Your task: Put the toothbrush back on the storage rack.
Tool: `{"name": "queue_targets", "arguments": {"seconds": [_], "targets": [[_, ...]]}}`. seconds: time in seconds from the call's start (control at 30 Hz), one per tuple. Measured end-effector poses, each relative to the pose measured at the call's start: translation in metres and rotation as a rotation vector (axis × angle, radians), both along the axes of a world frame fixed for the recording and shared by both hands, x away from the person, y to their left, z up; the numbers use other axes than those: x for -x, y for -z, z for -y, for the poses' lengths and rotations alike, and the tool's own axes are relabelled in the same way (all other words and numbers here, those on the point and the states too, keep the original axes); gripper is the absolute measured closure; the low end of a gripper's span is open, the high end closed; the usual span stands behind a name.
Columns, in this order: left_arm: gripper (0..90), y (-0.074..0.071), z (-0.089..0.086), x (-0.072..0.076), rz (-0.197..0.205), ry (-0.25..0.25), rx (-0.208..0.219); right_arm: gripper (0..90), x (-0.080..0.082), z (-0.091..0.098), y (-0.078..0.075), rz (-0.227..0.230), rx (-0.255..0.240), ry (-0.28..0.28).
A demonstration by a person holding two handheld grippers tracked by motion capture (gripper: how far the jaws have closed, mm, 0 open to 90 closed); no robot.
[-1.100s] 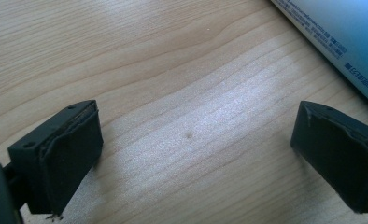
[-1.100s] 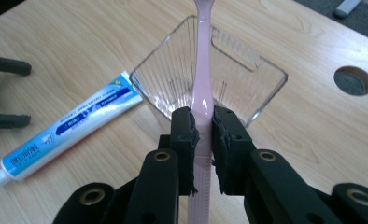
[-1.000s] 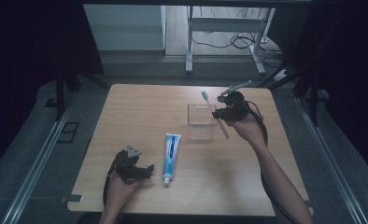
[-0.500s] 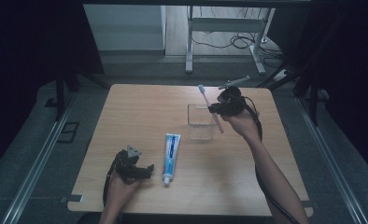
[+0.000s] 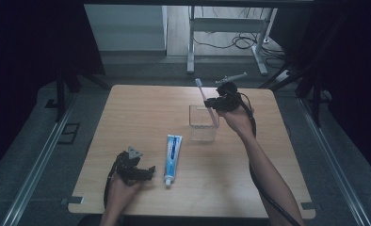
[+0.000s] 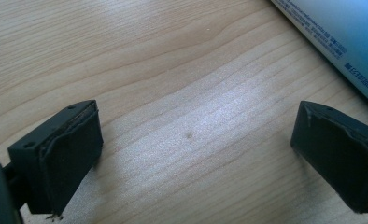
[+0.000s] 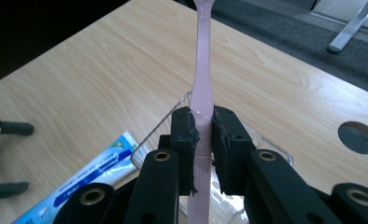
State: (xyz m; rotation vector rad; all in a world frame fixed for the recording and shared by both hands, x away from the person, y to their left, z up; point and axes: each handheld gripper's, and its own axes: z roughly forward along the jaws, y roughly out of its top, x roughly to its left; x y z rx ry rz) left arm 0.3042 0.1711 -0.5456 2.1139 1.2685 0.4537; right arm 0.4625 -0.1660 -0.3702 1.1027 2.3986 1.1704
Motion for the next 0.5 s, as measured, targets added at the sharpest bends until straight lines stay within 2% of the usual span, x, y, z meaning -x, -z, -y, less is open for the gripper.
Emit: {"name": "queue_targets", "arguments": {"seconds": [0.3, 0.5], "targets": [[2.2, 0.000, 0.000, 0.000, 0.000, 0.001, 0.000, 78.4, -0.010, -0.009, 0.003, 0.028, -0.018, 0.006], [2.2, 0.000, 0.000, 0.000, -0.003, 0.000, 0.000, 78.4, -0.016, -0.013, 0.011, 0.047, -0.018, 0.005]]}}
